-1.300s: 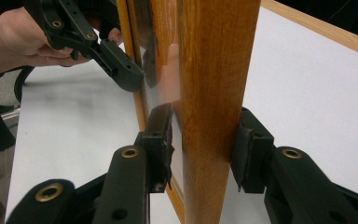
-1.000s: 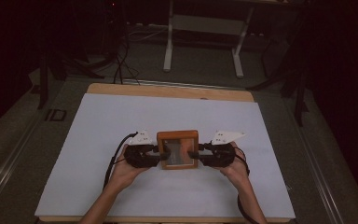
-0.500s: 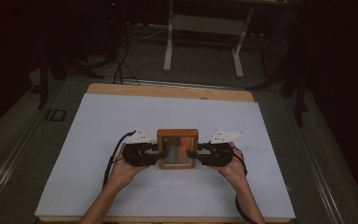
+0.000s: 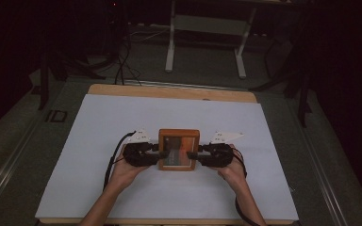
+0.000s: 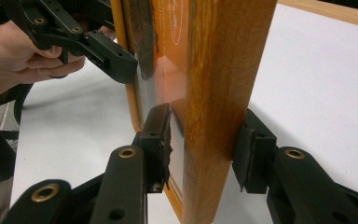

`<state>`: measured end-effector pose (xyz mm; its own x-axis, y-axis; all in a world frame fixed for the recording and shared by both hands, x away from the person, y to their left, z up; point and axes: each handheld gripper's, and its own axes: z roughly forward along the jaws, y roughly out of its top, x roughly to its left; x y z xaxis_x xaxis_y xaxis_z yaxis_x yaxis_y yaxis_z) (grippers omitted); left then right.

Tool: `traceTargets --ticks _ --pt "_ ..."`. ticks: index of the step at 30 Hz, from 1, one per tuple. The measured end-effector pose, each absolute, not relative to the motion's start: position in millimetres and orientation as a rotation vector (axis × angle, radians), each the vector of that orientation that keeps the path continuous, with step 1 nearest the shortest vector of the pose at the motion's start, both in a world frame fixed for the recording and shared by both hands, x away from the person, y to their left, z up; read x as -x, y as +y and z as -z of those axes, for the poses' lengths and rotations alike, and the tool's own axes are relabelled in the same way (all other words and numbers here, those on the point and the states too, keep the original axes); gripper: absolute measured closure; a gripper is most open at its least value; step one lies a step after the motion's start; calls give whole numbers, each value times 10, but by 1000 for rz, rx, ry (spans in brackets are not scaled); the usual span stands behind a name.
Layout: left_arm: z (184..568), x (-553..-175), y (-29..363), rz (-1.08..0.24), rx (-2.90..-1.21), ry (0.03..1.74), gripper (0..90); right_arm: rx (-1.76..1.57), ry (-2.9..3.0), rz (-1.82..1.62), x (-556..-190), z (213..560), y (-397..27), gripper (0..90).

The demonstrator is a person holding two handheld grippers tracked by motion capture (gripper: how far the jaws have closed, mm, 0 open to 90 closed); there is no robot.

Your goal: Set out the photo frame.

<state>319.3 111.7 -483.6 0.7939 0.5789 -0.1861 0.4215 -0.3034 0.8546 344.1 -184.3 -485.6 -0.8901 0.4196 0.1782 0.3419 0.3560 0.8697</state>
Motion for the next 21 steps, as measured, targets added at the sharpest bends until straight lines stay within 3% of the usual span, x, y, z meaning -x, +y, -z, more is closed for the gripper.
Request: traceTargets --ticks 21 --pt "4921 -3263 1133 -159 -1946 784 586 -765 2551 -1563 -3480 4943 -1809 608"
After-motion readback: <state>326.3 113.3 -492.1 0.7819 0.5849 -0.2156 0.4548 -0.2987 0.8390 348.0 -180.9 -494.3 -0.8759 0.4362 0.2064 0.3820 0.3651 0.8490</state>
